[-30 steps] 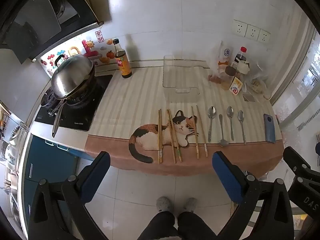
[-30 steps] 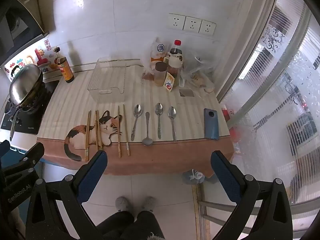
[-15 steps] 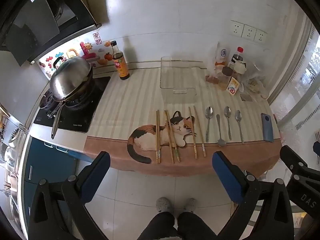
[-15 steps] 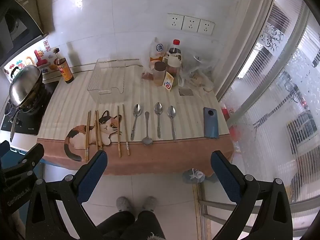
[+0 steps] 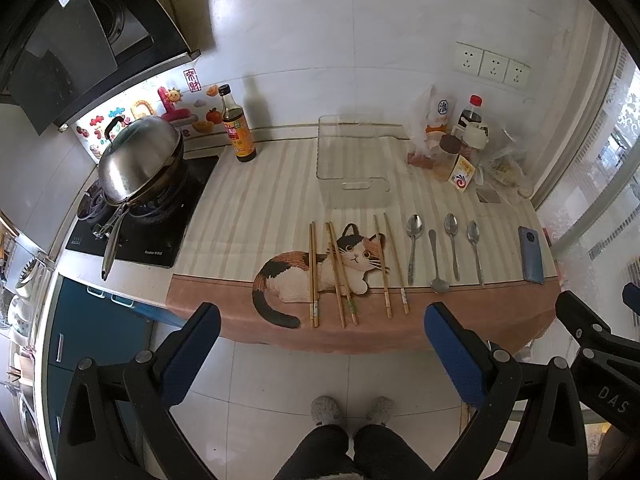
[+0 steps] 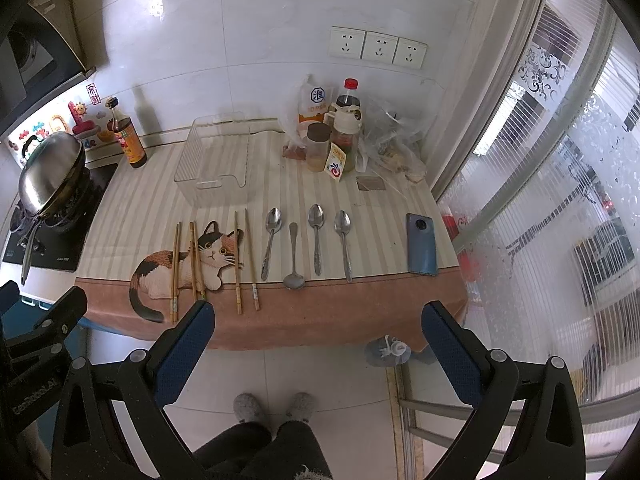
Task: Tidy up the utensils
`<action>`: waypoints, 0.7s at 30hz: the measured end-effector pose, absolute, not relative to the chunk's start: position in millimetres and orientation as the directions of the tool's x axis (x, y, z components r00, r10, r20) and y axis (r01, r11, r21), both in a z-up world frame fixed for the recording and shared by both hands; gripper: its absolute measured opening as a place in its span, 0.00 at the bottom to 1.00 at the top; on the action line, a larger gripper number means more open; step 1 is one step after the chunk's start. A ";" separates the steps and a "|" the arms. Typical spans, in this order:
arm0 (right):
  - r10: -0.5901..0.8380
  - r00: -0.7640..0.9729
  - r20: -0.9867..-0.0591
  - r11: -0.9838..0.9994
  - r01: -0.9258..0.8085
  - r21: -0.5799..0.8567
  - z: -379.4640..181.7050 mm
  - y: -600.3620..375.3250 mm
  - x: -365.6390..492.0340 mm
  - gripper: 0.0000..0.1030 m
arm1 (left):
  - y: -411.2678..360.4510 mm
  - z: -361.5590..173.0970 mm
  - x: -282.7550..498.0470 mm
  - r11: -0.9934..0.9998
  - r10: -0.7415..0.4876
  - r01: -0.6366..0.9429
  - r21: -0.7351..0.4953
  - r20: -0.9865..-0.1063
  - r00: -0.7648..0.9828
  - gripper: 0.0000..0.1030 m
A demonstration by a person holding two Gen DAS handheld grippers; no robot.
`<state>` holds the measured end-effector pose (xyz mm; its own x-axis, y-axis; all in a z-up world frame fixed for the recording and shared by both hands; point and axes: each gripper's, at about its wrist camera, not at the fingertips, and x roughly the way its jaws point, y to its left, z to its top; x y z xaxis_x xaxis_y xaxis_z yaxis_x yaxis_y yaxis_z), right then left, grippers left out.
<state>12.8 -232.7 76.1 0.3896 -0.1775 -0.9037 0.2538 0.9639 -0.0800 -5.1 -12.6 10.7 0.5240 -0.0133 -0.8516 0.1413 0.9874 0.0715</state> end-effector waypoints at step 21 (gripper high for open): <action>-0.183 0.397 -0.899 0.962 0.259 -0.081 84.0 -237.7 7.1 1.00 | -11.8 10.8 -6.4 0.988 -0.017 0.140 0.067 -0.850 0.526 1.00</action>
<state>7.1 -237.7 84.0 0.3973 -0.1828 -0.8993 0.2592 0.9624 -0.0811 -6.4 -11.8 10.8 0.5262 -0.0169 -0.8502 0.1405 0.9878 0.0673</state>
